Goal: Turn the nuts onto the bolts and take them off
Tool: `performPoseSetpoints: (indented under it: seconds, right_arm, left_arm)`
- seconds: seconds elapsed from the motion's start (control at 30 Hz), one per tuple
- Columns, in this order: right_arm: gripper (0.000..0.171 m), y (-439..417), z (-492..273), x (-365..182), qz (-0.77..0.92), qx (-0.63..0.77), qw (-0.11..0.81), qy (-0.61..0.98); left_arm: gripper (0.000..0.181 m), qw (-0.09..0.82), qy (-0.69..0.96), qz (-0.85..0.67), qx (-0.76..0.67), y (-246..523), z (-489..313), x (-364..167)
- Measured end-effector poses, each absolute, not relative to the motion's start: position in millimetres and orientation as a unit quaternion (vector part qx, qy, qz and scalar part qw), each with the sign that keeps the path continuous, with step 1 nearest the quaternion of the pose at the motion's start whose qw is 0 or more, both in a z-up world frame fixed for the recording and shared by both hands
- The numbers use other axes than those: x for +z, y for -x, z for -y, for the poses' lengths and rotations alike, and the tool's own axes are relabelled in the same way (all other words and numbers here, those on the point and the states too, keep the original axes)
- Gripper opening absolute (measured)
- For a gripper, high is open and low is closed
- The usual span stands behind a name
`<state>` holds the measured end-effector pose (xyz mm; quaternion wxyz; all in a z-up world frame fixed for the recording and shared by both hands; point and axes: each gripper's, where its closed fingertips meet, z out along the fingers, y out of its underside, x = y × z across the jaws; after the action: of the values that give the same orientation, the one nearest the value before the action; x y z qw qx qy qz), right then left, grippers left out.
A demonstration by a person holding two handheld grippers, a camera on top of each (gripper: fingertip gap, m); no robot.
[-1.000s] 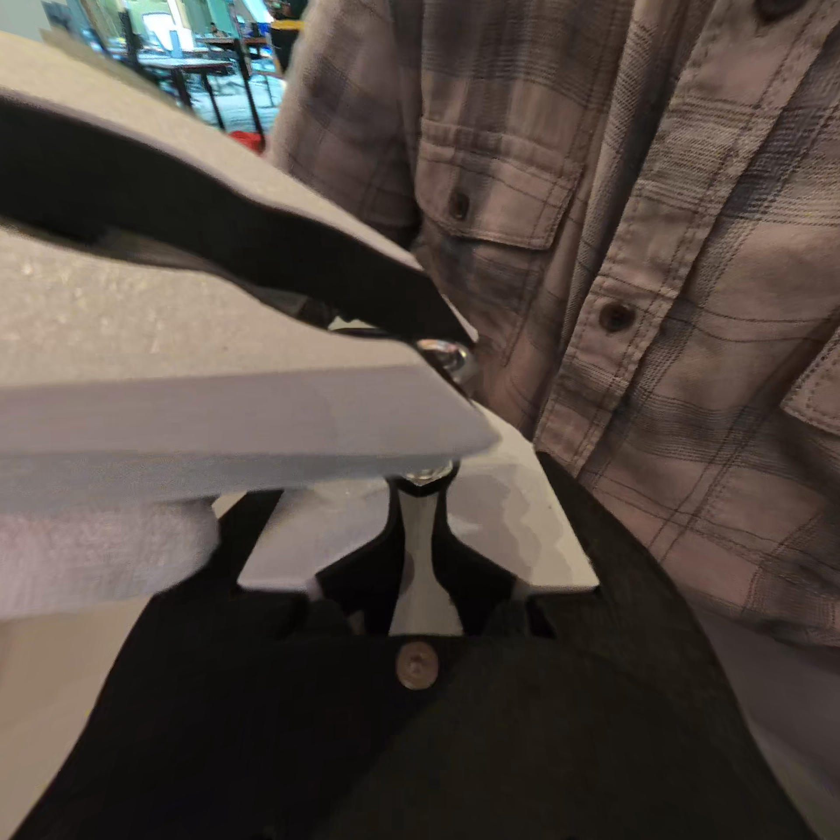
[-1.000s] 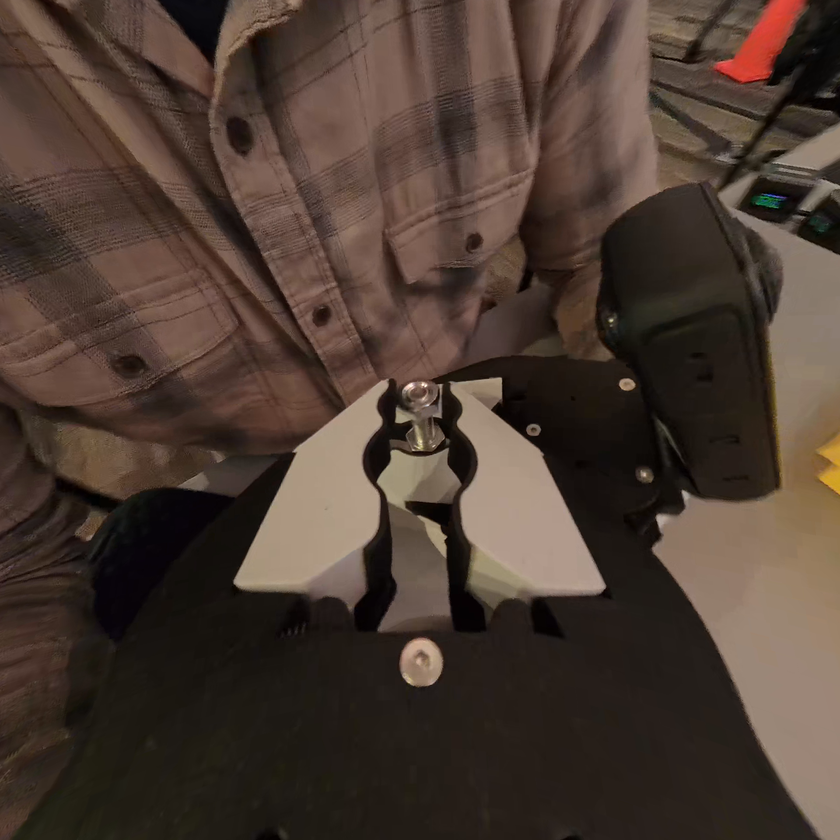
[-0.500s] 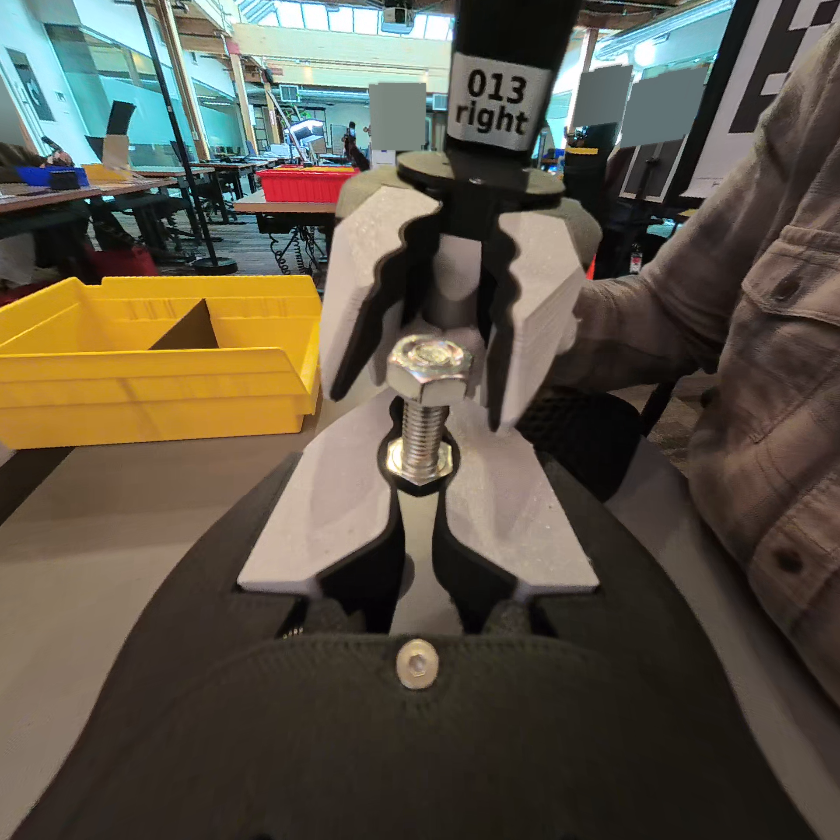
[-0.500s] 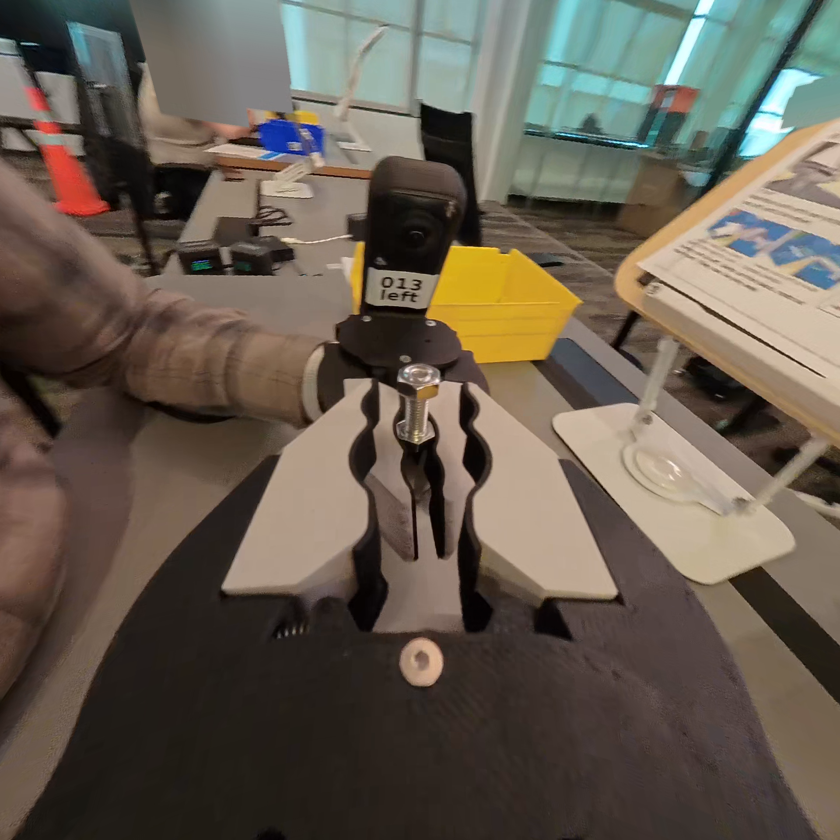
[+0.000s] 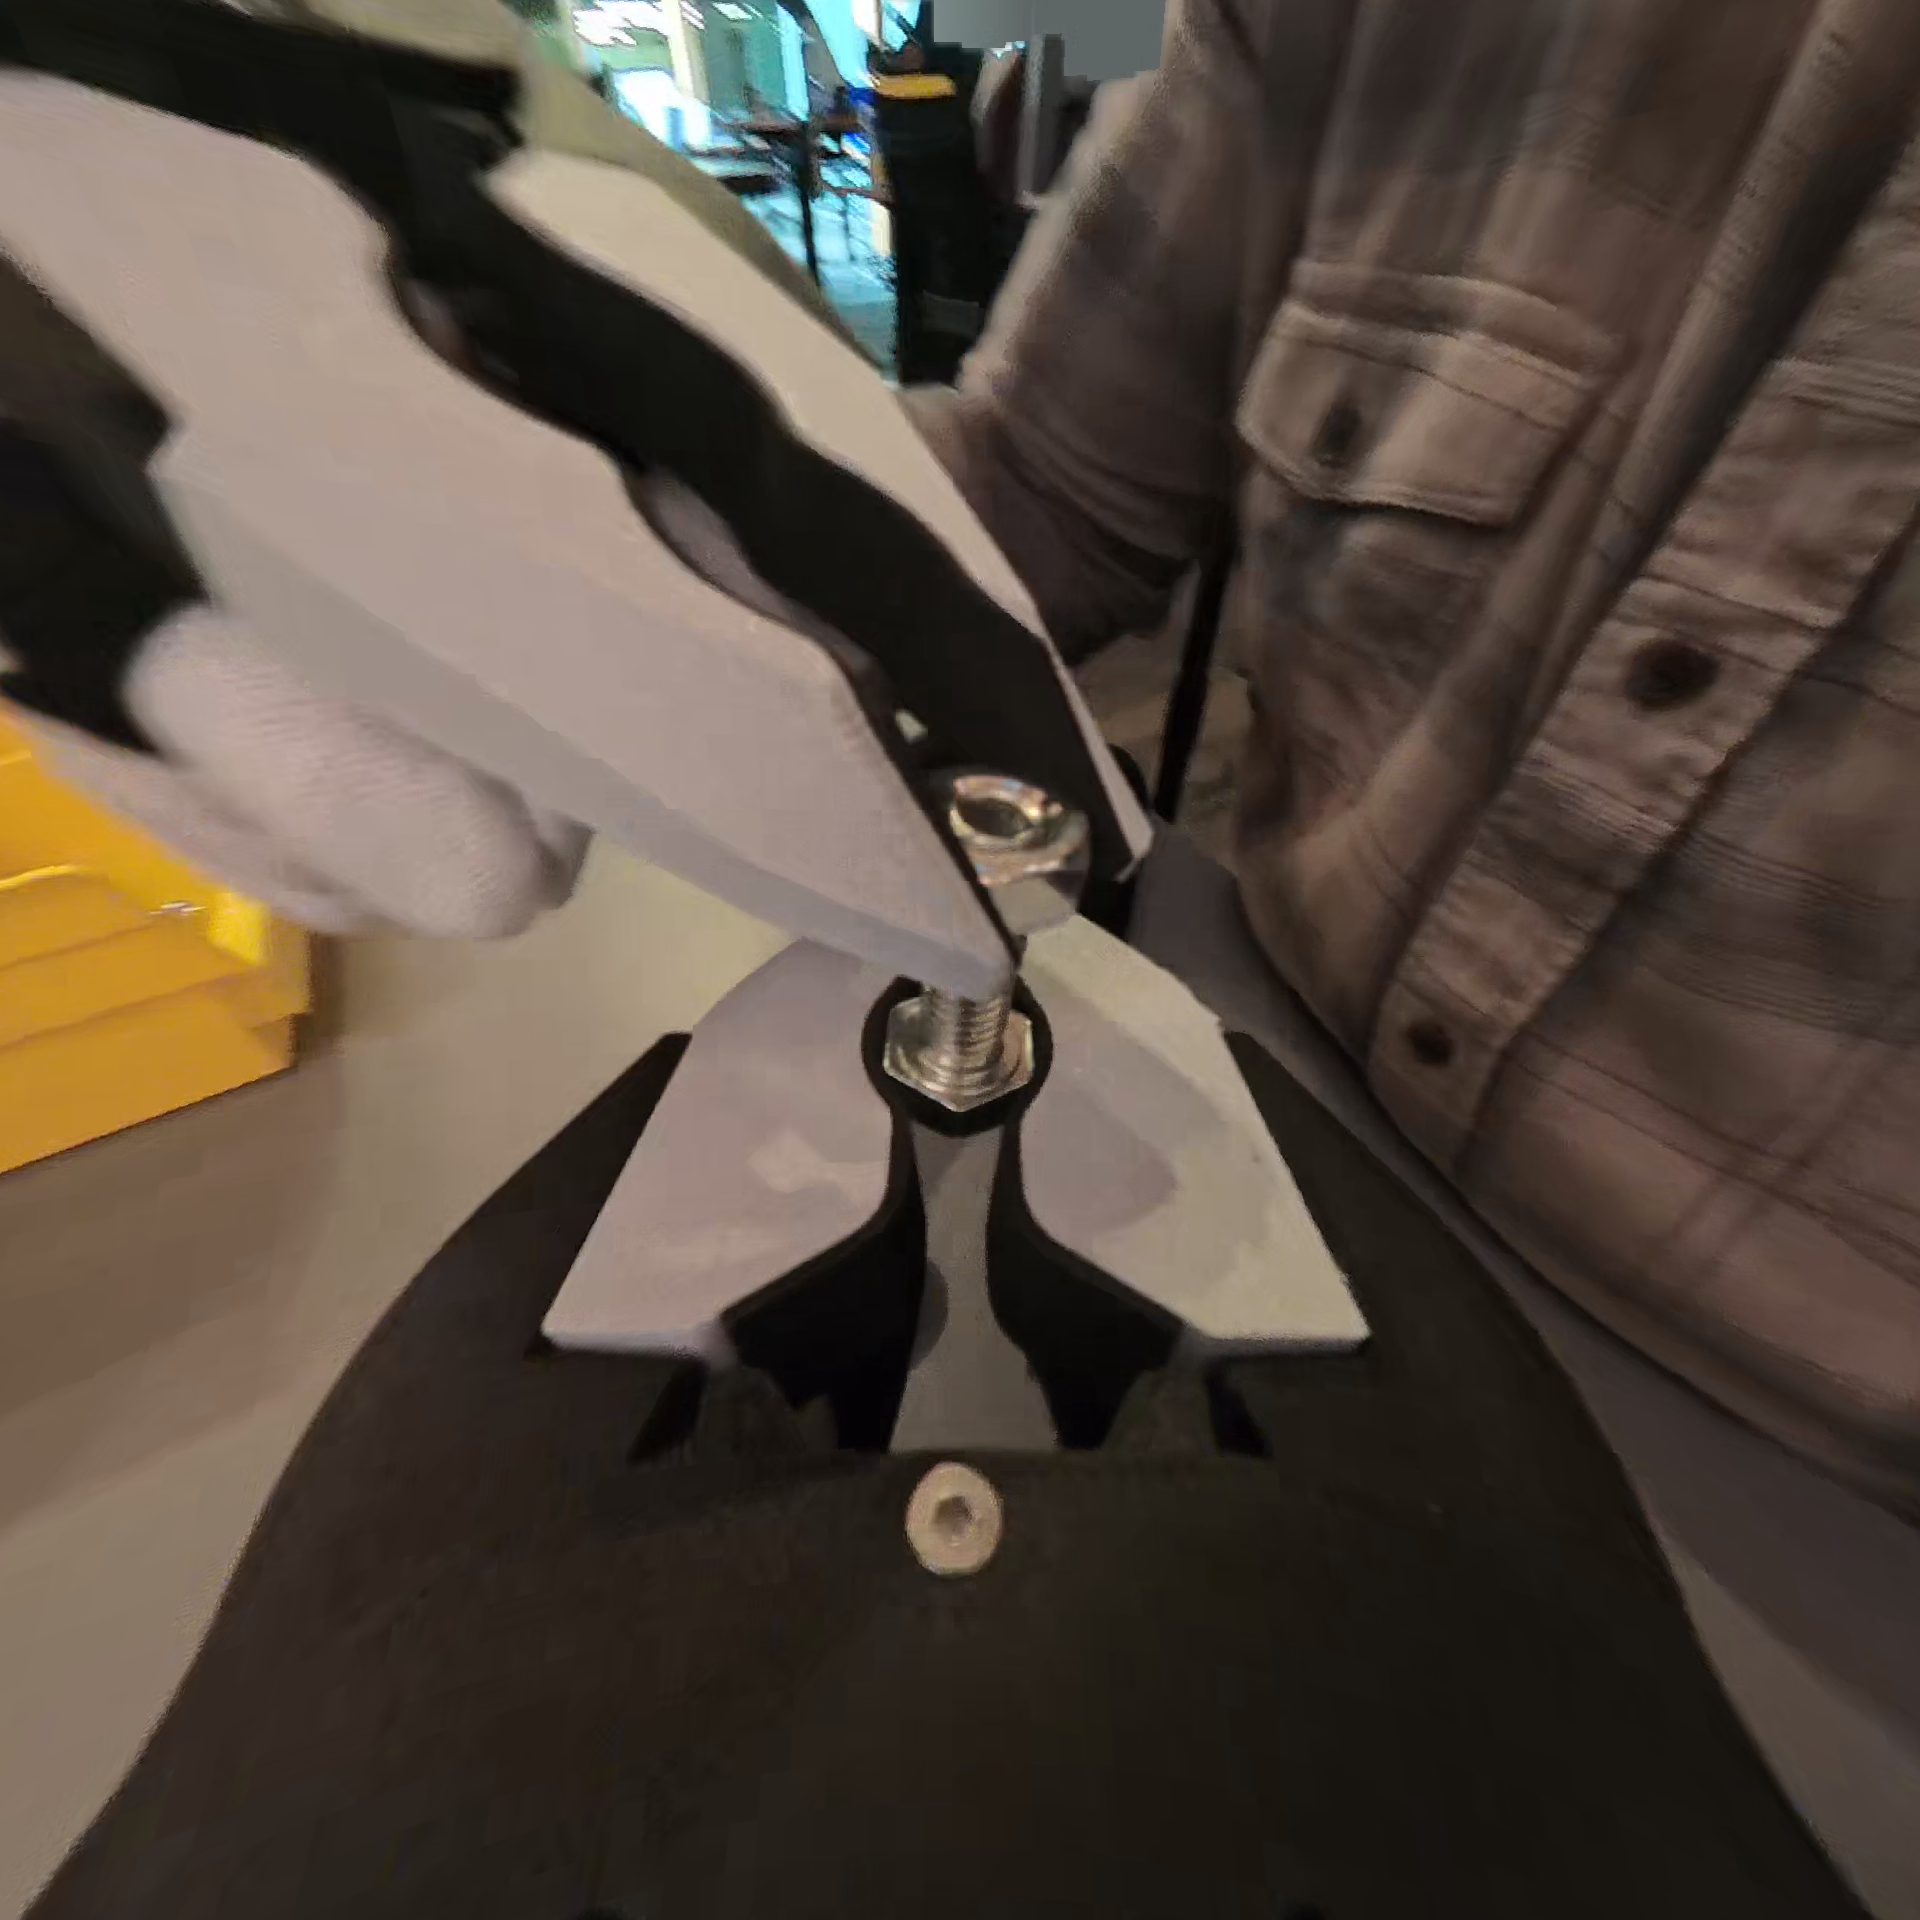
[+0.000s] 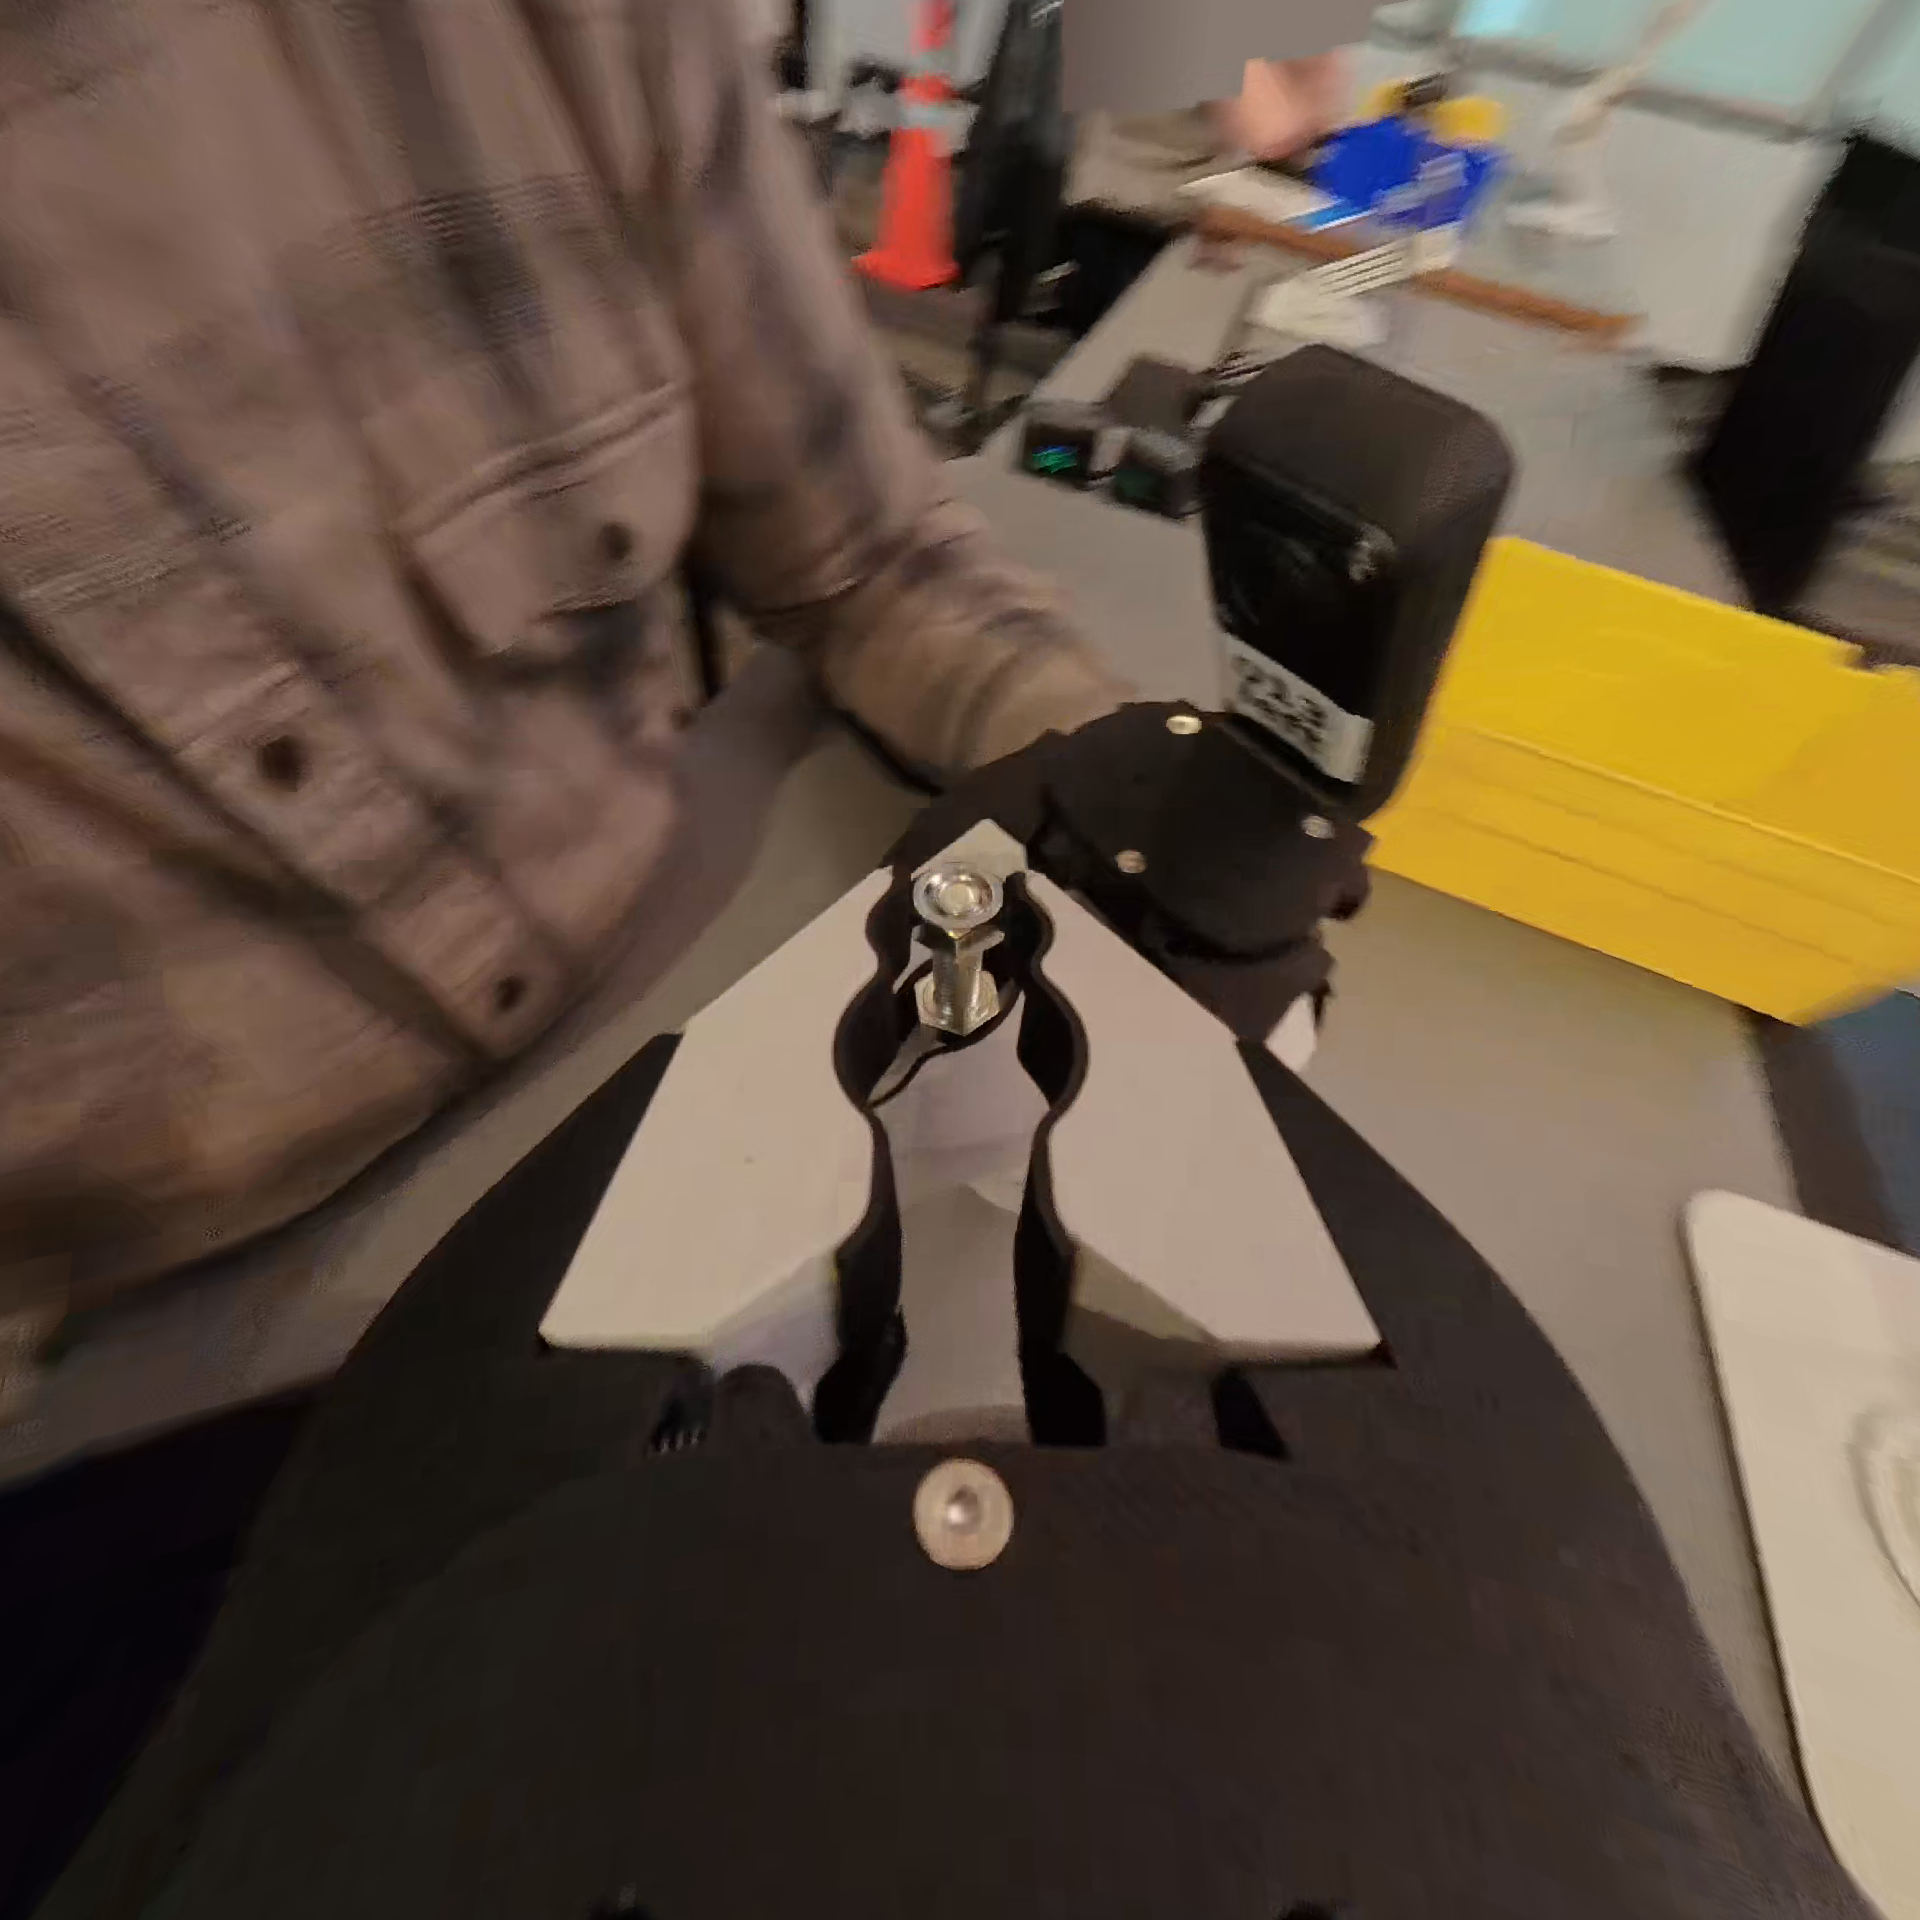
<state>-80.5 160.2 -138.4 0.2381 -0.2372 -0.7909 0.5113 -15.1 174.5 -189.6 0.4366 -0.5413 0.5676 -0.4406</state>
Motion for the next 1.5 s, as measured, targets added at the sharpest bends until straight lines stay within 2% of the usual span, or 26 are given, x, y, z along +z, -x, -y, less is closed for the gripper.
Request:
performPoseSetpoints:
  seconds: [0.2, 0.33, 0.43, 0.53, 0.6, 0.7, 0.87, 1.0, 1.03, 1.1, 1.2, 1.5]
  right_arm:
    - [0.016, 45, -123, -154, 0.881, 0.464, 0.038, 0.089]
    - [0.016, 34, -109, -163, 0.902, 0.426, -0.015, 0.059]
    - [0.021, 45, -117, -159, 0.900, 0.421, 0.055, 0.096]
    - [0.055, 69, -143, -143, 0.860, 0.436, 0.185, 0.188]
    - [0.054, 81, -166, -130, 0.817, 0.441, 0.268, 0.259]
    - [0.051, 89, -209, -133, 0.755, 0.405, 0.337, 0.389]
    - [0.044, 87, -240, -155, 0.689, 0.363, 0.328, 0.534]
    - [0.043, 97, -257, -171, 0.627, 0.354, 0.323, 0.615]
    - [0.038, 99, -258, -177, 0.618, 0.353, 0.318, 0.627]
    - [0.033, 98, -267, -190, 0.612, 0.311, 0.330, 0.648]
    - [0.016, 102, -267, -185, 0.579, 0.342, 0.339, 0.658]
    - [0.016, 100, -269, -181, 0.590, 0.346, 0.338, 0.646]
  left_arm:
    - [0.009, 0.365, 0.503, -0.636, -0.457, -10, -131, -206]
    - [0.009, 0.341, 0.497, -0.670, -0.433, -17, -118, -219]
    - [0.009, 0.365, 0.513, -0.640, -0.441, -11, -134, -210]
    - [0.009, 0.427, 0.547, -0.578, -0.429, 3, -172, -196]
    - [0.009, 0.465, 0.579, -0.535, -0.402, 15, -201, -192]
    - [0.009, 0.523, 0.638, -0.455, -0.335, 33, -249, -191]
    - [0.009, 0.575, 0.717, -0.380, -0.106, 69, -310, -216]
    - [0.009, 0.584, 0.720, -0.372, 0.042, 86, -327, -226]
    - [0.009, 0.583, 0.720, -0.371, 0.065, 89, -329, -228]
    - [0.009, 0.590, 0.713, -0.364, 0.100, 93, -331, -227]
    - [0.008, 0.593, 0.709, -0.357, 0.133, 99, -334, -224]
    - [0.009, 0.601, 0.696, -0.367, 0.143, 98, -335, -217]
